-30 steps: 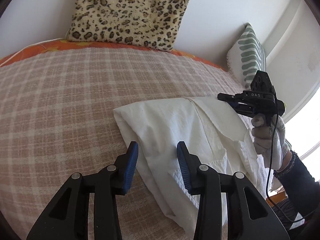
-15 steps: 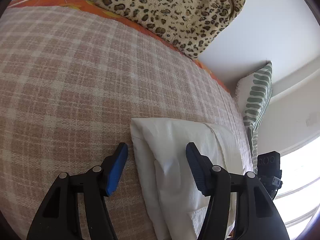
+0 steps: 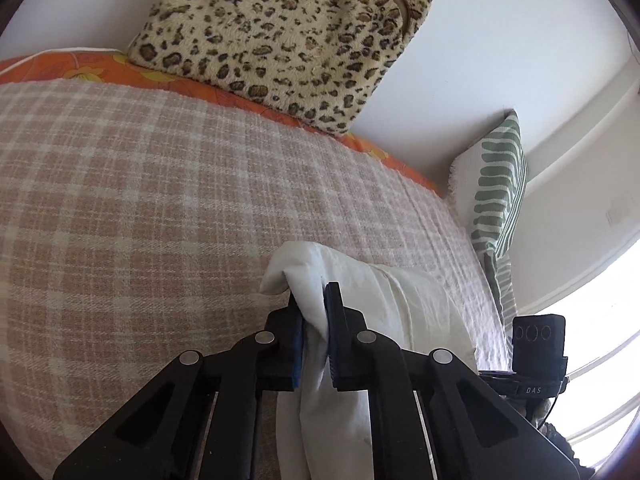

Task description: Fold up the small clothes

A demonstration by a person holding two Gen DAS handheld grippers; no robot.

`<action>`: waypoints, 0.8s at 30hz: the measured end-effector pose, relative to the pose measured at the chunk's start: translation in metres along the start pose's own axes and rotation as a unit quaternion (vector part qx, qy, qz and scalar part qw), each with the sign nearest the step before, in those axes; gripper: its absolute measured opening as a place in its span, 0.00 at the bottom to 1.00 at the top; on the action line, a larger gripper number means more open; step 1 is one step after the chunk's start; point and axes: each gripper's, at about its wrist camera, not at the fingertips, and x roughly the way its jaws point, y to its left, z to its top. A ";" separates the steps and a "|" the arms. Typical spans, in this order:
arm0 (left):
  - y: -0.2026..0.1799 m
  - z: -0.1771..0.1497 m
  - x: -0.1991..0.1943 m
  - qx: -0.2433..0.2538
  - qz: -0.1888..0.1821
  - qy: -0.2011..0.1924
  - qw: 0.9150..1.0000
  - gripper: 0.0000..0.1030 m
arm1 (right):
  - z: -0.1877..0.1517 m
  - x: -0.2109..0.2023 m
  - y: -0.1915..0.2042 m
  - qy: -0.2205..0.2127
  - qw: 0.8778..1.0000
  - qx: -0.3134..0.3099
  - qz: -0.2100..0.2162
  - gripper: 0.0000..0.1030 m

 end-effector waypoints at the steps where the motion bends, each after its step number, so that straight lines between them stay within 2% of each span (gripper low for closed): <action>1: -0.011 0.005 0.000 0.011 -0.003 -0.005 1.000 0.08 | 0.003 -0.010 0.002 -0.010 1.000 -0.006 -0.003 0.10; 3: -0.032 0.014 0.005 0.032 -0.011 -0.011 0.999 0.08 | 0.009 -0.032 0.002 -0.030 0.999 -0.010 -0.004 0.10; 6: -0.064 0.028 0.024 0.049 -0.029 -0.009 0.998 0.07 | 0.021 -0.071 -0.003 -0.060 0.998 -0.020 -0.029 0.10; 11: -0.132 0.047 0.073 0.086 -0.065 -0.012 0.994 0.07 | 0.046 -0.139 -0.023 -0.099 0.991 -0.030 -0.089 0.10; 17: -0.203 0.054 0.142 0.125 -0.090 -0.006 0.988 0.07 | 0.086 -0.216 -0.072 -0.127 0.978 -0.028 -0.163 0.10; 21: -0.229 0.052 0.189 0.136 -0.086 -0.001 0.987 0.07 | 0.115 -0.249 -0.110 -0.137 0.970 -0.017 -0.199 0.10; 24: -0.243 0.043 0.220 0.163 -0.049 0.003 0.985 0.06 | 0.128 -0.251 -0.138 -0.138 0.962 -0.005 -0.237 0.10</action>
